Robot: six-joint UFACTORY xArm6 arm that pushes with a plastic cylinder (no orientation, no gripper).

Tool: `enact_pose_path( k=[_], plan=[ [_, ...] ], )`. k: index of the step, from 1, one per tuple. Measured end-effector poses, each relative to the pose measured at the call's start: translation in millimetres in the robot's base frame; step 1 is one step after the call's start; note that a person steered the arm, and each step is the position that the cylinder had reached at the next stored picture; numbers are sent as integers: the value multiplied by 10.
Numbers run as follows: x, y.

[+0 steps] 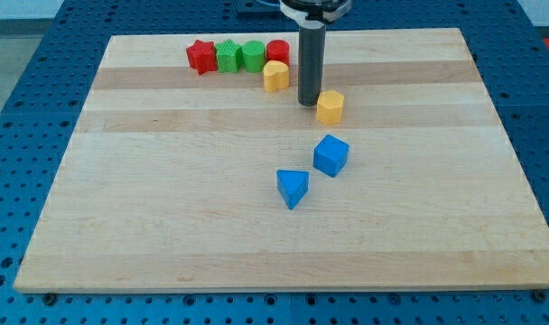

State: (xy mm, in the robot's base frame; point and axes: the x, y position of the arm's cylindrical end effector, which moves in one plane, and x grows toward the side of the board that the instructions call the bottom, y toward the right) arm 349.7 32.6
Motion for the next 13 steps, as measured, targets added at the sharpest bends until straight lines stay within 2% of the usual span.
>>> enact_pose_path(
  k=[4,8,13],
  plan=[
    [0,134],
    [282,403],
    [347,557]
  ],
)
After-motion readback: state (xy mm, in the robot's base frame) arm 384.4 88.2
